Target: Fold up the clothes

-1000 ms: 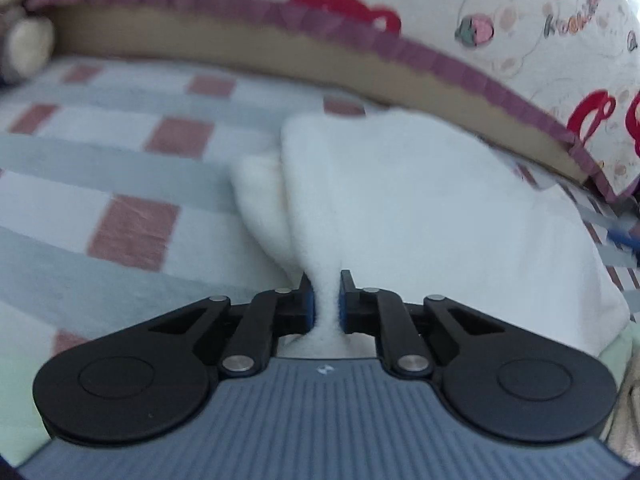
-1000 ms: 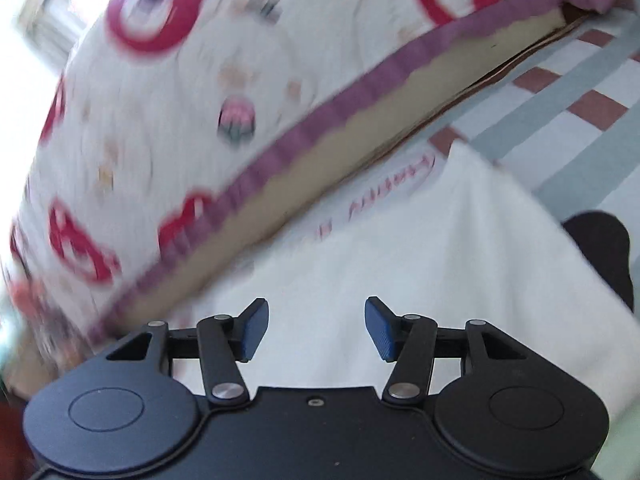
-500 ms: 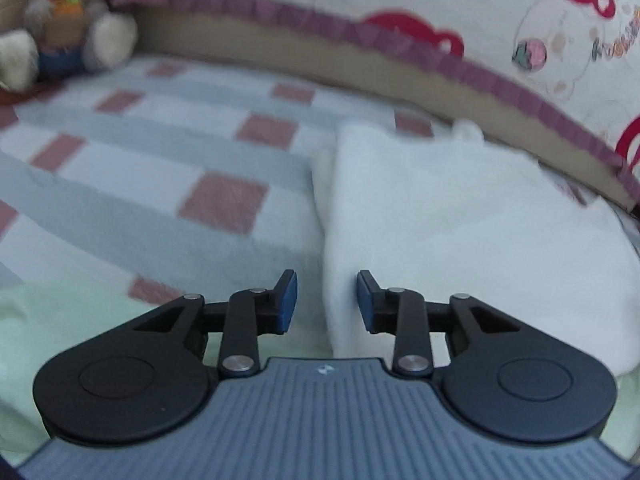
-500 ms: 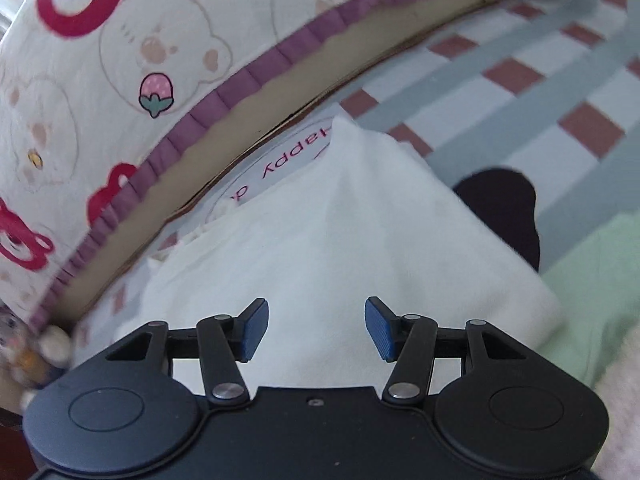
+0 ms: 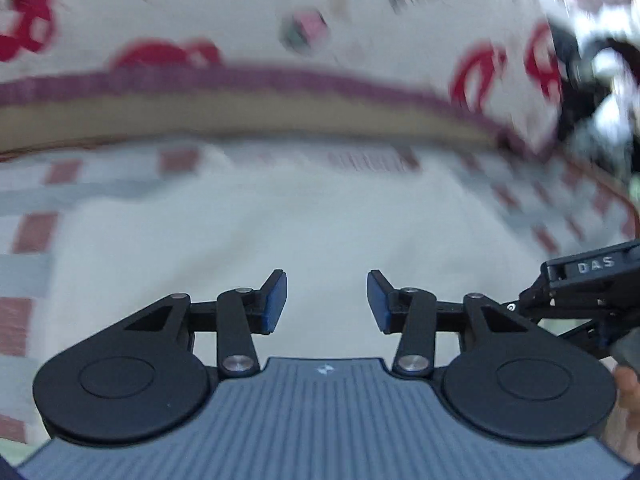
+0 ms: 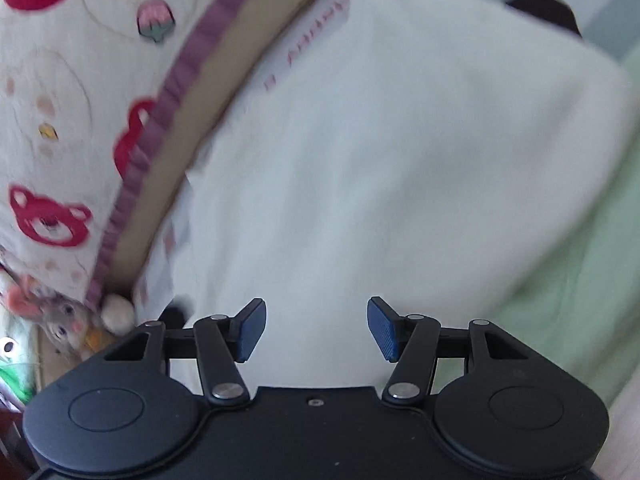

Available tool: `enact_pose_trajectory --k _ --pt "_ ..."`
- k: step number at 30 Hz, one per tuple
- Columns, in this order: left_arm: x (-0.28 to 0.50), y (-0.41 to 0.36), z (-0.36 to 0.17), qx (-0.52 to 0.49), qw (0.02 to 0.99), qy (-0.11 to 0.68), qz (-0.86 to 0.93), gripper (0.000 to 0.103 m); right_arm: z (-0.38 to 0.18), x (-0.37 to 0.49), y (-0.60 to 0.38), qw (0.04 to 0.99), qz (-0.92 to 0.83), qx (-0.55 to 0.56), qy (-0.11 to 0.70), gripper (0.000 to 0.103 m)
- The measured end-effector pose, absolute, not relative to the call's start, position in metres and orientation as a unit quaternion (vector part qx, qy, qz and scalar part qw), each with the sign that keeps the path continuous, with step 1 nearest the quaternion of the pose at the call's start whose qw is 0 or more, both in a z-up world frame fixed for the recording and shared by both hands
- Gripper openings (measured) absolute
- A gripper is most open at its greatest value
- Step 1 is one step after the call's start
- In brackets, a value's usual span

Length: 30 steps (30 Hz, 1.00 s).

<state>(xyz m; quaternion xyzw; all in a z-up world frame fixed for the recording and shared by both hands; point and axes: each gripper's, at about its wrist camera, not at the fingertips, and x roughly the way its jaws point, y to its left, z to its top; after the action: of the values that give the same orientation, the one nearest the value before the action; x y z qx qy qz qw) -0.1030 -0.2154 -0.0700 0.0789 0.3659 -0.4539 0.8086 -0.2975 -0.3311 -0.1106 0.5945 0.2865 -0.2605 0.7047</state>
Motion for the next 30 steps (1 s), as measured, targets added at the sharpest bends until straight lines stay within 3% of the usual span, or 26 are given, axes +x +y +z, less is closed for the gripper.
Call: enact_pose_trajectory --k 13,20,26,30 --pt "-0.112 -0.211 -0.115 0.088 0.795 0.427 -0.422 0.043 -0.137 -0.312 -0.304 0.672 -0.363 0.582 0.277 0.063" --pt "-0.102 -0.202 -0.118 0.059 0.8 0.441 -0.402 0.043 -0.152 -0.323 -0.32 0.66 -0.407 0.601 0.195 0.065" --pt "-0.104 -0.21 -0.122 0.088 0.8 0.432 -0.406 0.043 -0.136 -0.318 -0.352 0.729 -0.487 0.451 0.166 0.065" --pt "-0.108 -0.208 -0.122 0.1 0.798 0.423 -0.417 0.041 -0.141 -0.332 -0.385 0.69 -0.479 0.526 0.133 0.066"
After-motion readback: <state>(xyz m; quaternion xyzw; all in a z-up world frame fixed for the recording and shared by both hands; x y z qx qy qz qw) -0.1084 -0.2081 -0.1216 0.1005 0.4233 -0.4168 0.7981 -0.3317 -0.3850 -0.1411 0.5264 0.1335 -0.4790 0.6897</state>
